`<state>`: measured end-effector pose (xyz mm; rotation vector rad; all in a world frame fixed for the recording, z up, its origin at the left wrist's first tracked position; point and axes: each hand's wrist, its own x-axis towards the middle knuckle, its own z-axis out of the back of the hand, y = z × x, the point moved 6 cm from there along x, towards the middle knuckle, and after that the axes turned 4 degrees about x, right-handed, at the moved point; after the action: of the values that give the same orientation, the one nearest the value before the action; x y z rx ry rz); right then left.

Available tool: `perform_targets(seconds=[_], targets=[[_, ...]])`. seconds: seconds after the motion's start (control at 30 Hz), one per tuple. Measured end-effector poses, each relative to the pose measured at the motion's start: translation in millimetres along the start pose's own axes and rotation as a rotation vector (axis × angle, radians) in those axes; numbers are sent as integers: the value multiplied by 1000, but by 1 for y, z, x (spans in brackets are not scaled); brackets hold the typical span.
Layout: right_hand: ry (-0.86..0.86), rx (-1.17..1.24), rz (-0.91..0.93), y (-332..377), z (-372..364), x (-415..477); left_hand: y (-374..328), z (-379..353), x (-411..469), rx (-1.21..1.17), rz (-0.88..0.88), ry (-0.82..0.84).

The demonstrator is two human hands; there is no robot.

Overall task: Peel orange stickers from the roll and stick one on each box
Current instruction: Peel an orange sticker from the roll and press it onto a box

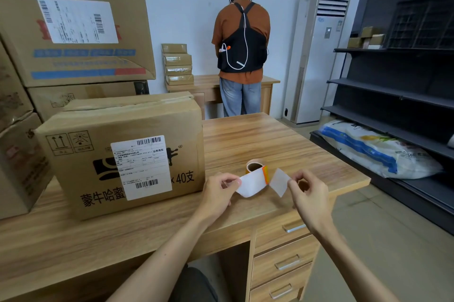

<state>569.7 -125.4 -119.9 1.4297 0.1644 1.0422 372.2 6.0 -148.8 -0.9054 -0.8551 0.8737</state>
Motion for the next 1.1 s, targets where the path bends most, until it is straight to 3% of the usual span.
perform_targets(seconds=[0.17,0.4,0.6,0.83,0.97,1.1], targets=[[-76,-87,122,31,5,-1,-15,12,-4,44,-11,40],[47,-360,530,82,-51,-21,-60,64,-19,125,-130,-115],[-24,-559,879,133,-104,-51,-73,112,-39,54,-57,-263],[-2,-500,1071,174,-144,-81,-75,169,-69,39,61,-339],[109,-365,1052,189,-155,-87,-69,213,-82,34,98,-433],[222,-81,699,190,-172,-69,-69,246,-95,50,73,-390]])
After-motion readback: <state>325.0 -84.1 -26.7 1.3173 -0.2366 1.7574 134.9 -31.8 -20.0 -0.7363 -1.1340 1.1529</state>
